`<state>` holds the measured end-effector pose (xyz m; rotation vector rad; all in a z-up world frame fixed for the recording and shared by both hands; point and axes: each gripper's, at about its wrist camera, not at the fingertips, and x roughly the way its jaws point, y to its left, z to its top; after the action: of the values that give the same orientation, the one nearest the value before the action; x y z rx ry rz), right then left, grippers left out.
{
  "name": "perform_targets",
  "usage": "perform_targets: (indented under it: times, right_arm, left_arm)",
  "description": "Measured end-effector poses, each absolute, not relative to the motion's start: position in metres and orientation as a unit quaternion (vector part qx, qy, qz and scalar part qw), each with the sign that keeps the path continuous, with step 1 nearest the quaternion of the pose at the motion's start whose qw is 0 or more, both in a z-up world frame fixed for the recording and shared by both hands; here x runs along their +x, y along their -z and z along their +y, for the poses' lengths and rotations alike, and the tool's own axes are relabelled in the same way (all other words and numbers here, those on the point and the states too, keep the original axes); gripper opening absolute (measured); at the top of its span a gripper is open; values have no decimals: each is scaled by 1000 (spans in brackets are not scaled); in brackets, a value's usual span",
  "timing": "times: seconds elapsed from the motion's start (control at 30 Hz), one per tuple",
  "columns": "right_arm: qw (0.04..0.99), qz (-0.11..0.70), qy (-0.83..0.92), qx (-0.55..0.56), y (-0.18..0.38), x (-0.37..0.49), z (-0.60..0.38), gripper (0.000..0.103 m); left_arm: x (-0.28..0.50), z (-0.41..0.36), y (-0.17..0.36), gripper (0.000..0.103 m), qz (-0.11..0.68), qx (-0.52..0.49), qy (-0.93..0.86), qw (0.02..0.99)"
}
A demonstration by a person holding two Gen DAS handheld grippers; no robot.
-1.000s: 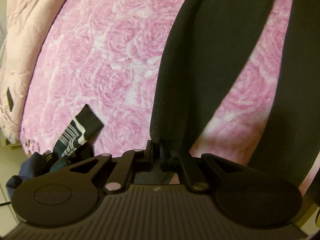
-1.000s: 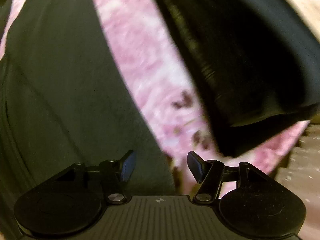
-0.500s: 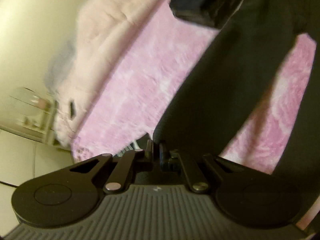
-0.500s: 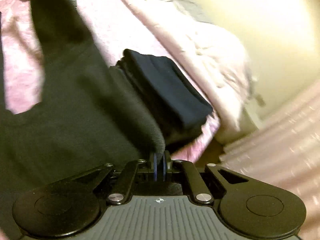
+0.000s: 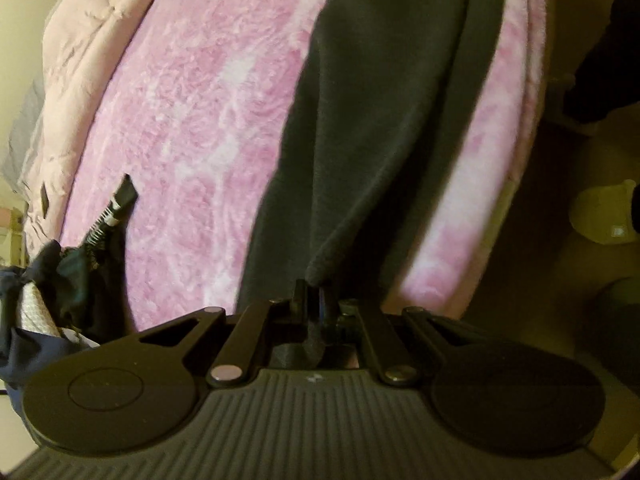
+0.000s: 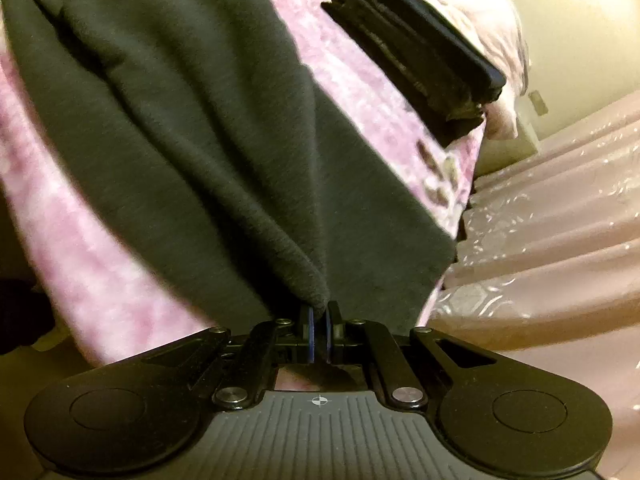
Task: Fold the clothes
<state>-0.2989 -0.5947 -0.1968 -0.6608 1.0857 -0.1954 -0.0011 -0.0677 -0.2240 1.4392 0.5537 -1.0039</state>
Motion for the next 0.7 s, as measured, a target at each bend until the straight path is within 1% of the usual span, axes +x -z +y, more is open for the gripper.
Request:
perform_targets:
  times: [0.1,0.17,0.23,0.37,0.43,0.6,0.7]
  right_arm:
    - [820,467,131,-303,175,-311,-601,3]
    - [814,485,115,-298,189,-322,-599,3]
    - [812,494,112,-290,203,-327,-599,3]
    - [810,508,112,-271,228,-335,-599,3]
    - [810,512,124,-259,232,-337,-605,3]
    - [830,502,204,-136,212,-343,-616,4]
    - [843,477,198,-149,198,-339,-592,4]
  left_arm:
    - [9,-67,207,3,216,615,411,637]
    - [16,-65,194,3,205,602,389,666]
    - [13,-61,204,3,219,611,382,658]
    - [-7,-58,240,3,235,643,403,607]
    - [-11,-55,246,3,238,644,401,606]
    - [-14,-50,240,3,239,642,398,610]
    - [-12,-51,237,3,239,639,397,614]
